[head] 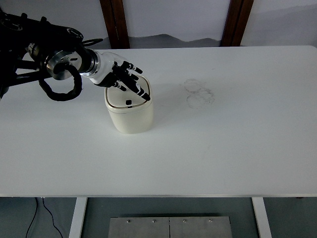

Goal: Close trash bin

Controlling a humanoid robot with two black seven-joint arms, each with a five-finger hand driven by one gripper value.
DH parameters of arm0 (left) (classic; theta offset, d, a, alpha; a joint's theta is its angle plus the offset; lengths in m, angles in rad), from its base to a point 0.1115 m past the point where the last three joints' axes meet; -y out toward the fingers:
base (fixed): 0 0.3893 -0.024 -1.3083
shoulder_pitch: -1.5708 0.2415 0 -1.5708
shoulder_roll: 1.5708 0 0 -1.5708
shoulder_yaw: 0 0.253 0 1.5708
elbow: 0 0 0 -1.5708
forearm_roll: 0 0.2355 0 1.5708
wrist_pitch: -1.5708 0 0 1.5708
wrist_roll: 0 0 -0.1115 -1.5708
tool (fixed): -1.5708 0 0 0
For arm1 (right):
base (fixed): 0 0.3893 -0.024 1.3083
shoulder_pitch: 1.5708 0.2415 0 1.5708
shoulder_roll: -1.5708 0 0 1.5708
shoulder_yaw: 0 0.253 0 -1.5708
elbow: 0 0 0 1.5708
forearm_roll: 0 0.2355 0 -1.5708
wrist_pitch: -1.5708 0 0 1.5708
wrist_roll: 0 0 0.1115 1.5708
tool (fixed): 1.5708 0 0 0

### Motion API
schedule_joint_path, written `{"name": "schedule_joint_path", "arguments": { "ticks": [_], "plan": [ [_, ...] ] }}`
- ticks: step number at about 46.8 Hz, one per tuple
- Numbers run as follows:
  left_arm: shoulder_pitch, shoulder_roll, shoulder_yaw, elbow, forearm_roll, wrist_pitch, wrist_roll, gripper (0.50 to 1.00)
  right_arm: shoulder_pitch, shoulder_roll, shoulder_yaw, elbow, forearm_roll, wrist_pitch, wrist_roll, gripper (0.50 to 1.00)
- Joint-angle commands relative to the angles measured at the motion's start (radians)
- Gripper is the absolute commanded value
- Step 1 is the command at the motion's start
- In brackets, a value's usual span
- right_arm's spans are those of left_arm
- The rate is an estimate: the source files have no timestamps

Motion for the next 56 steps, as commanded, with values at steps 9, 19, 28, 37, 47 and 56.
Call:
{"name": "schedule_joint_path", "arguments": {
  "ticks": [9,19,28,37,47,56],
  "plan": [
    [0.000,-0.002,0.005,0.000,0.000,0.000,0.000,1.000,0.000,0.000,0.000,0.000,0.000,0.000,0.000,0.995],
    [-0.001,-0.002,0.011,0.000,0.000,0.000,0.000,1.000,0.000,0.000,0.000,0.000,0.000,0.000,0.000,0.995],
    [0.000,-0.002,0.016,0.000,0.000,0.000,0.000,1.000,0.000,0.000,0.000,0.000,0.002,0.000,0.000,0.995],
    [0.008,-0.002,0.017,0.002,0.002,0.000,0.000,1.000,0.000,0.000,0.000,0.000,0.002,0.000,0.000,0.995],
    [0.006,0.005,0.016,0.003,0.002,0.000,-0.001,1.000,0.000,0.000,0.000,0.000,0.002,0.000,0.000,0.995],
    [-0.007,0.018,0.008,0.011,0.000,-0.002,-0.007,1.000,0.000,0.000,0.000,0.000,0.002,0.000,0.000,0.995]
  ]
}}
